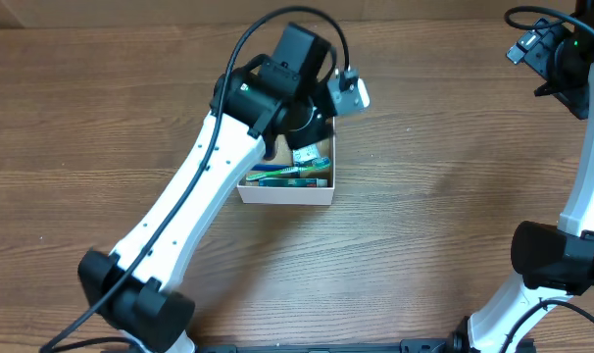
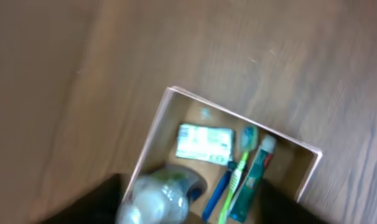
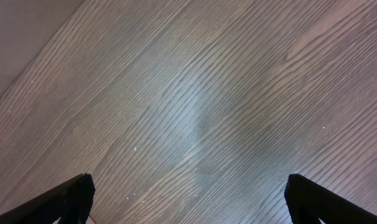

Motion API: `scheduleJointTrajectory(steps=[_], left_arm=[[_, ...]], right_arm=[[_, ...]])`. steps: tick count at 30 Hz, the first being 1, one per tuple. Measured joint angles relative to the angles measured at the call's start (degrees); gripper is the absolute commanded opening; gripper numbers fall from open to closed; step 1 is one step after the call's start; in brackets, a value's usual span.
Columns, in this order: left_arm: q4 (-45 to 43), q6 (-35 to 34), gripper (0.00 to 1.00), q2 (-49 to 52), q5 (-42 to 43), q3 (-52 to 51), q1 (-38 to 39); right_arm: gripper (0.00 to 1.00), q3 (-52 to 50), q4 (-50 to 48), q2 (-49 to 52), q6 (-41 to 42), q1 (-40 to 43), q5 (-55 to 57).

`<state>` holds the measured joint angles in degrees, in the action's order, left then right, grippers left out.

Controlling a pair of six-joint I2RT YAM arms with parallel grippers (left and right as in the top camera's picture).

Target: Pack container

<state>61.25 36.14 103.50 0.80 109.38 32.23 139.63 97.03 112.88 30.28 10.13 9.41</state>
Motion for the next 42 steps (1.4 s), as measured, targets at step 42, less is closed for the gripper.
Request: scheduleJointTrajectory(steps=[42], left_arm=[[13.55,-55.71,1.00,-73.29,10.91,-51.67,-22.84]], right_arm=[[1.00,-0.04,-0.02,0.00,0.15,0.00,0.02]])
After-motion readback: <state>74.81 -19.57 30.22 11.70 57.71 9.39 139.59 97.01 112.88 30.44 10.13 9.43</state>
